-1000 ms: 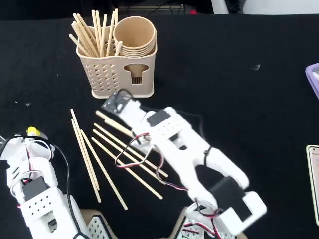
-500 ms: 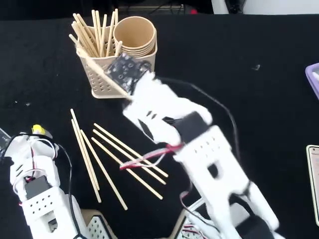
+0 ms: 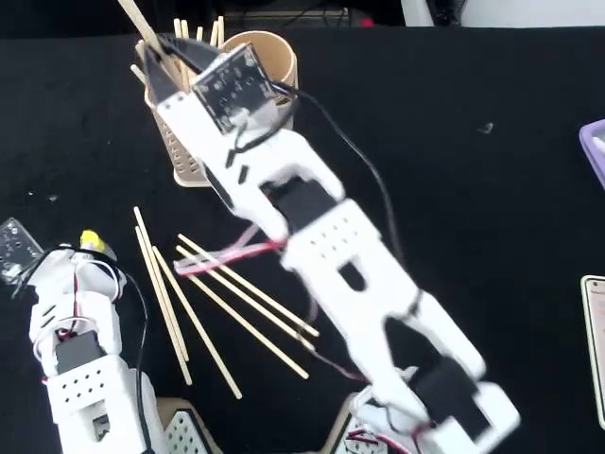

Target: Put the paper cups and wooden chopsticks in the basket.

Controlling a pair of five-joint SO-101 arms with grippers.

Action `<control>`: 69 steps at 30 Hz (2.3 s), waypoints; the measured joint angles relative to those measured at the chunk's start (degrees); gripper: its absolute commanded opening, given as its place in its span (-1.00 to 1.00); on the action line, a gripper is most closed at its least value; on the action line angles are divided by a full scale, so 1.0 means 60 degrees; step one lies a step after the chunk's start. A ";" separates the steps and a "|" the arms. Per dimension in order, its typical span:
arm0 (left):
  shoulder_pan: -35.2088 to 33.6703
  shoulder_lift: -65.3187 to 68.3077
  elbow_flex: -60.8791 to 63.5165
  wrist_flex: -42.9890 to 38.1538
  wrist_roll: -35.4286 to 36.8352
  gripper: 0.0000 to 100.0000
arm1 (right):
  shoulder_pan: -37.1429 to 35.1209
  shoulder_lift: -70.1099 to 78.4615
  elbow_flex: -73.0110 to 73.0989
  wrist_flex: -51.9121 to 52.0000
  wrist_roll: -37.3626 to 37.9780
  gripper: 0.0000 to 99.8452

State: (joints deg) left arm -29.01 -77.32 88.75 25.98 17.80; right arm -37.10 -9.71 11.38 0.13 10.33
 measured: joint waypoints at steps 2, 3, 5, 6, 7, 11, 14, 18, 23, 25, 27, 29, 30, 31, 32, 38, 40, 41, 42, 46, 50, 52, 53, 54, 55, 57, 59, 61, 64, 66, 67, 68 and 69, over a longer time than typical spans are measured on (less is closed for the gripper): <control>0.0059 0.0000 0.0000 0.0000 -0.0015 -0.77 | 0.0000 0.0762 -0.0689 -0.0293 0.0000 -0.98; 0.0059 0.0000 0.0000 0.0000 -0.0015 -0.77 | 0.0000 0.1158 -0.1084 -0.0381 0.0000 -0.98; 0.0059 0.0000 0.0000 0.0000 -0.0015 -0.77 | 0.0000 0.1890 -0.1817 -0.0440 0.0000 -0.98; 0.0059 0.0000 0.0000 0.0000 -0.0015 -0.77 | 0.0000 0.2271 -0.2183 -0.0454 0.0000 -0.98; 0.0059 0.0000 0.0000 0.0000 -0.0015 -0.77 | 0.0000 0.2637 -0.2520 -0.0454 0.0000 -0.98; 0.0059 0.0000 0.0000 0.0000 -0.0015 -0.77 | 0.0029 0.3912 -0.3487 -0.0484 0.0000 -0.98; 0.0059 0.0000 0.0000 0.0000 -0.0015 -0.77 | 0.0190 0.4410 -0.3707 -0.0454 0.0000 -0.97; 0.0059 0.0000 0.0000 0.0000 -0.0015 -0.77 | 0.0293 0.4454 -0.3883 0.0352 0.0000 -0.79; 0.0059 0.0000 0.0000 0.0000 -0.0015 -0.77 | 0.0425 0.4469 -0.4425 0.1949 -0.0791 -0.73; 0.0059 0.0000 0.0000 0.0000 -0.0015 -0.77 | 0.0498 0.4469 -0.4703 0.2330 -0.1114 -0.73; 0.0059 0.0000 0.0000 0.0000 -0.0015 -0.77 | 0.0557 0.4469 -0.5026 0.2564 -0.1201 -0.74; 0.0059 0.0000 0.0000 0.0000 -0.0015 -0.77 | 0.0557 0.4469 -0.5451 0.2901 -0.1245 -0.74; 0.0059 0.0000 0.0000 0.0000 -0.0015 -0.77 | 0.0557 0.4469 -0.5670 0.3179 -0.1245 -0.74; 0.0059 0.0000 0.0000 0.0000 -0.0015 -0.77 | 0.0557 0.4440 -0.5905 0.3546 -0.1245 -0.74; 0.0059 0.0000 0.0000 0.0000 -0.0015 -0.77 | 0.0557 0.4396 -0.6110 0.3971 -0.1260 -0.74; 0.0059 0.0000 0.0000 0.0000 -0.0015 -0.77 | 0.0586 0.2462 -0.6916 0.7927 -0.1275 -0.74; 0.0059 0.0000 0.0000 0.0000 -0.0044 -0.77 | 0.0586 0.1744 -0.6989 0.9685 -0.1275 -0.73; 0.0059 0.0000 0.0000 0.0000 -0.0059 -0.77 | 0.0586 0.1480 -0.7018 1.0608 -0.1275 -0.73; 0.0059 0.0000 0.0000 0.0000 -0.0161 -0.77 | 0.0586 0.1260 -0.7033 1.1560 -0.1275 -0.73; 0.0059 0.0000 -0.0205 0.0337 -0.0894 -0.77 | 0.0718 0.0908 -0.7033 1.4901 -0.1231 -0.73; 0.0088 0.0000 -0.1524 0.1934 -0.1099 -0.71 | 0.1451 0.0806 -0.6769 1.6396 -0.0718 -0.73; 0.0103 0.0015 -0.2447 0.2828 -0.1289 -0.57 | 0.1934 0.0469 -0.6110 1.6410 -0.0513 -0.73; 0.0103 0.0000 -0.2857 0.3238 -0.1465 -0.51 | 0.2227 0.0220 -0.5641 1.6410 -0.0425 -0.73; 0.0161 0.0000 -0.3209 0.3634 -0.1729 -0.48 | 0.2491 -0.0059 -0.5099 1.6264 -0.0337 -0.73; 0.0293 0.0000 -0.3516 0.4015 -0.2066 -0.49 | 0.2755 -0.0396 -0.4440 1.6000 -0.0264 -0.73; 0.0498 0.0000 -0.3883 0.4689 -0.2681 -0.50 | 0.3223 -0.1260 -0.2828 1.5179 -0.0059 -0.73; 0.0645 0.0000 -0.3971 0.5333 -0.3253 -0.50 | 0.3487 -0.2242 -0.1040 1.4139 0.0132 -0.73; 0.0850 0.0000 -0.3971 0.5832 -0.3692 -0.50 | 0.3590 -0.3414 0.1084 1.2982 0.0293 -0.73; 0.1172 -0.0015 -0.3736 0.6066 -0.3971 -0.50 | 0.3663 -0.5216 0.4308 1.1092 0.0337 -0.74; 0.1538 0.0000 -0.3282 0.6125 -0.3985 -0.50 | 0.3692 -0.6256 0.6374 0.9773 0.0337 -0.74; 0.1729 0.0000 -0.3106 0.6125 -0.3985 -0.50 | 0.3692 -0.6769 0.7341 0.9114 0.0308 -0.74; 0.1919 0.0000 -0.2930 0.6125 -0.3985 -0.50 | 0.3692 -0.7209 0.8264 0.8513 0.0205 -0.74; 0.2110 0.0000 -0.2799 0.6125 -0.4000 -0.50 | 0.3692 -0.7604 0.9084 0.8000 0.0073 -0.74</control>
State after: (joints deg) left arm -16.35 -77.32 71.96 62.73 -6.20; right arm -14.95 -55.34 65.89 48.13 10.77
